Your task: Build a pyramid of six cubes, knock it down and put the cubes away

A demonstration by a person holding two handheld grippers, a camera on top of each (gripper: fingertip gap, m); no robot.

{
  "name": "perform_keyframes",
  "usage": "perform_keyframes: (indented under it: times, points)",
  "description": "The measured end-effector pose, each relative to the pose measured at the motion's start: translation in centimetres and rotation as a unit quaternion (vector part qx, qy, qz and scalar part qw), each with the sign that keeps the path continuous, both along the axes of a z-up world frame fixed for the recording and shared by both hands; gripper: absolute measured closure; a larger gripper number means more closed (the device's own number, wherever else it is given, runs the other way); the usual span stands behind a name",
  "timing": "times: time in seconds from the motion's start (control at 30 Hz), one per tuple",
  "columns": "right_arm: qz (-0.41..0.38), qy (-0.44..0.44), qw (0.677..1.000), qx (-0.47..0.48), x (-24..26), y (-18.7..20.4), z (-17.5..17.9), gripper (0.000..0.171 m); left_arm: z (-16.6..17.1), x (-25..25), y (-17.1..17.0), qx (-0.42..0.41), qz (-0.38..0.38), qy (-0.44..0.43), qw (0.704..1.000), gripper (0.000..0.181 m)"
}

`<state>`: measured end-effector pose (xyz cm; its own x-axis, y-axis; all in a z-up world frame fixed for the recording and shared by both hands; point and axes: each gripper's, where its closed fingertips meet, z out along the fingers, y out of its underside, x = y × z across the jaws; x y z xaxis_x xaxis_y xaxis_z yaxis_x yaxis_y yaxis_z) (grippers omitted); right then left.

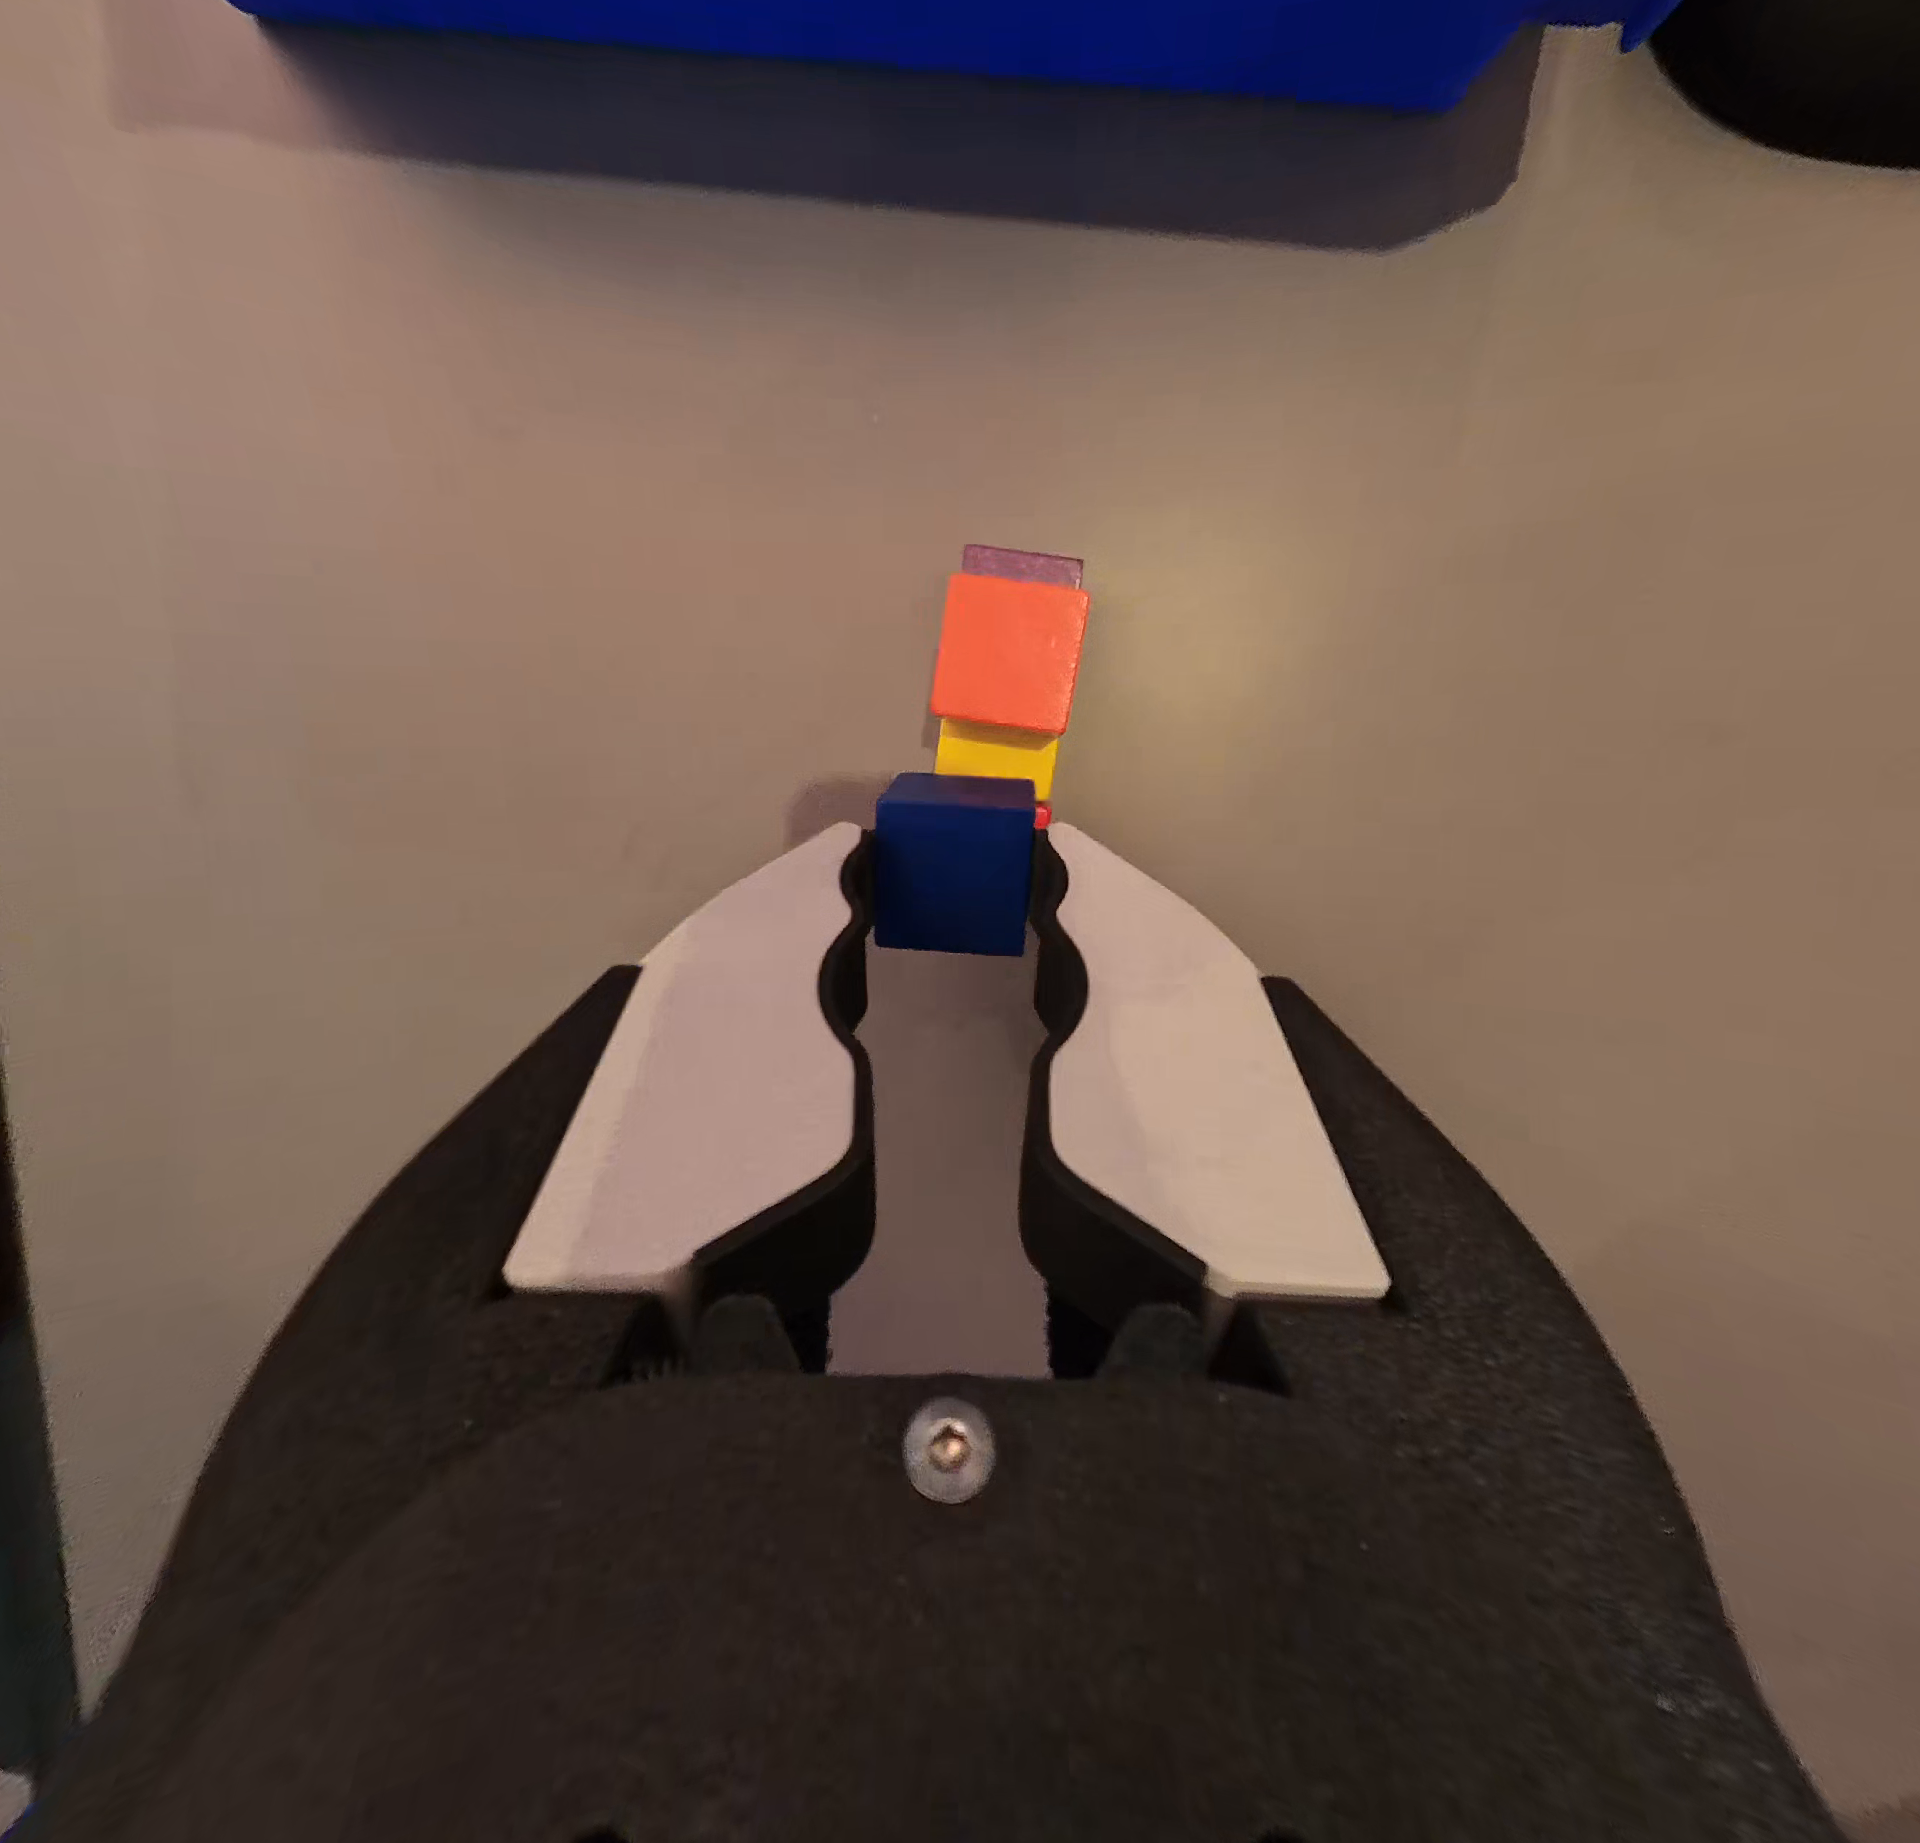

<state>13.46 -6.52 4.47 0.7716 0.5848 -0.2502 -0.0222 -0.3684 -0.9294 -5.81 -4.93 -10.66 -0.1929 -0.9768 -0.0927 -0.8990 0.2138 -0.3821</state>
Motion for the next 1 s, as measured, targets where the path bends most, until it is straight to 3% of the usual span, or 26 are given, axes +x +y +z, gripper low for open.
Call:
perform_keyframes:
  times: [1.0]
  points:
    - [0.002, -0.016, 1.000, -0.008, 0.1, 0.5, -0.4, 0.116, -2.2, 0.8, -0.3, 0.015, -0.039, 0.058, 0.997, 0.153]
